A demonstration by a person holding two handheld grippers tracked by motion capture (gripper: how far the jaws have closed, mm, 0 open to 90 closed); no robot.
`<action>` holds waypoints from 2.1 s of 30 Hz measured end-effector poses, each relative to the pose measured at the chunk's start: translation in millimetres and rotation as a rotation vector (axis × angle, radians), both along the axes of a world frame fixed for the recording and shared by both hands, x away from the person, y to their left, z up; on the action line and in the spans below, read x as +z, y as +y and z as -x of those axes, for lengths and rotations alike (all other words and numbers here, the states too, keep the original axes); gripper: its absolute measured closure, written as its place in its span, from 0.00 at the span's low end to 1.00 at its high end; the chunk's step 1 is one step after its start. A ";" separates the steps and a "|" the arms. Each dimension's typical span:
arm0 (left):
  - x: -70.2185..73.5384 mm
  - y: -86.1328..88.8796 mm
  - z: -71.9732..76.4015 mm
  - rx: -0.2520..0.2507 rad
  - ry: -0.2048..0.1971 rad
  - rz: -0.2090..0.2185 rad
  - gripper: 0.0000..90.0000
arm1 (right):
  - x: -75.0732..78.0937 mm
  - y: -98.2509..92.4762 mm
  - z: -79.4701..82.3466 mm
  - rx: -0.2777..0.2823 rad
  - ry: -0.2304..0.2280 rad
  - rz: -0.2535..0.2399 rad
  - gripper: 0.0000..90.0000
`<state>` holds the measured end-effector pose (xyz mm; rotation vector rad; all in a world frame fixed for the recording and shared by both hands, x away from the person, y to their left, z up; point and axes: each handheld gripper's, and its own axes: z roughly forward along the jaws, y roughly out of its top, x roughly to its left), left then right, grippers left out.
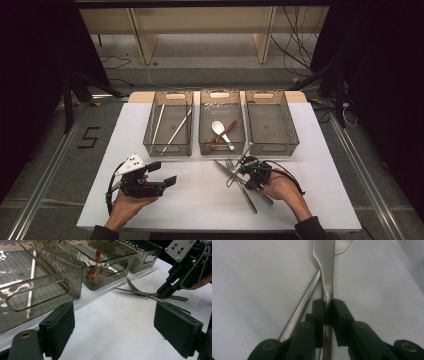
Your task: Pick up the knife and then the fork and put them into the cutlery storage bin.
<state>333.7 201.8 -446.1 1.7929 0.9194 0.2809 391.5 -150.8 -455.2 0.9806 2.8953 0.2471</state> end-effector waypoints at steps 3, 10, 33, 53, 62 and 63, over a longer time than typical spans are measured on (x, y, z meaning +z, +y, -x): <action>0.1 0.1 0.2 0.000 -0.002 0.001 0.19 | -0.3 -1.0 -0.4 0.002 0.001 -0.010 0.90; 0.2 0.2 0.3 0.003 -0.003 -0.001 0.19 | -0.4 -1.5 -0.5 0.005 -0.001 -0.014 0.90; 0.4 1.7 0.2 0.007 -0.005 -0.005 0.19 | 2.4 -2.8 1.4 0.008 0.001 -0.037 0.90; 0.5 2.4 0.1 0.014 -0.004 0.000 0.19 | 8.9 -5.1 3.3 0.012 -0.016 -0.077 0.90; 0.8 4.9 -0.4 0.021 -0.005 0.009 0.19 | 13.5 -8.7 2.1 0.001 -0.002 -0.131 0.90; 0.8 5.0 -0.5 0.021 -0.004 0.009 0.19 | 14.1 -9.4 1.8 0.002 -0.002 -0.139 0.90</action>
